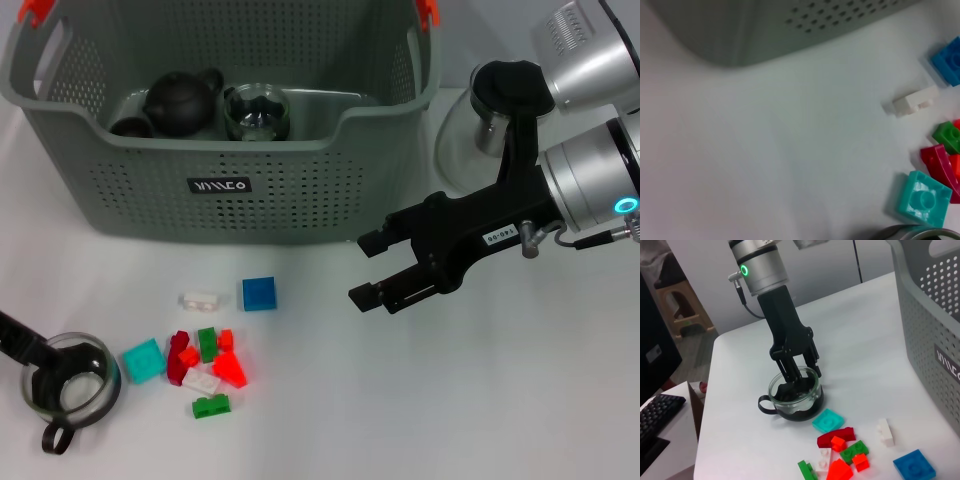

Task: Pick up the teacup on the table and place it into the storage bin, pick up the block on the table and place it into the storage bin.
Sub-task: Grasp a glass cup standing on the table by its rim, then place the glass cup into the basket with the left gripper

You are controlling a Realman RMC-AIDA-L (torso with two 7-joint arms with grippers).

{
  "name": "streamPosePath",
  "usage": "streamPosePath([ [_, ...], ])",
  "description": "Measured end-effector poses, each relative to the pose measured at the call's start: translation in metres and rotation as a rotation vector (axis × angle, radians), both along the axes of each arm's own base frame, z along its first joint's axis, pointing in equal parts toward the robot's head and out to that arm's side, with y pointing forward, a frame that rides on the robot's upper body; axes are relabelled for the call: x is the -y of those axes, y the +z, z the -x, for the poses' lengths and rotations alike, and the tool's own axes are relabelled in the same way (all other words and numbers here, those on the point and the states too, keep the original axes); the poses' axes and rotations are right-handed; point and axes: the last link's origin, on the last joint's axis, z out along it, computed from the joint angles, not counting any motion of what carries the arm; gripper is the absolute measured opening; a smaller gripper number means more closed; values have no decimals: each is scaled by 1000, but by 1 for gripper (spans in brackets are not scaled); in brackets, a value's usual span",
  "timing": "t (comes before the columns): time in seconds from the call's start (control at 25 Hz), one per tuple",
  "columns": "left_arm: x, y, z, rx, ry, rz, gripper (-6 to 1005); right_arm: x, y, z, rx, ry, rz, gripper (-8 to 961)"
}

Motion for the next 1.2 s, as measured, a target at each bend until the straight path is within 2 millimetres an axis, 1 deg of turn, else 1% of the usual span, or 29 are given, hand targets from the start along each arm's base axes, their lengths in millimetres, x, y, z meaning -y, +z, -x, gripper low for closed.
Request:
streamPosePath([
  [0.4,-2,0,0,-6,7,-7,361,-1,0,2,-2,11,-2,825],
  [0.64,-2,1,0,-6,7,-6,130,-1,1,1,-3,12,-3,825],
  [0.84,-1,2,-5,4,7,13,43,-1,1,1,-3,10,-3,824],
  [0.88,-1,2,-5,4,7,13,43,0,1,1,-3,10,-2,824],
  [0.92,-1,8,-14,28,2,32,42,0,1,1,-3,9,-2,824],
  [1.04,-3,15,-25,65,-9,33,41,0,1,1,-10,9,-2,824],
  [1.2,-10,36,-52,180,-50,-1,41,-1,2,2,-21,9,-4,824],
])
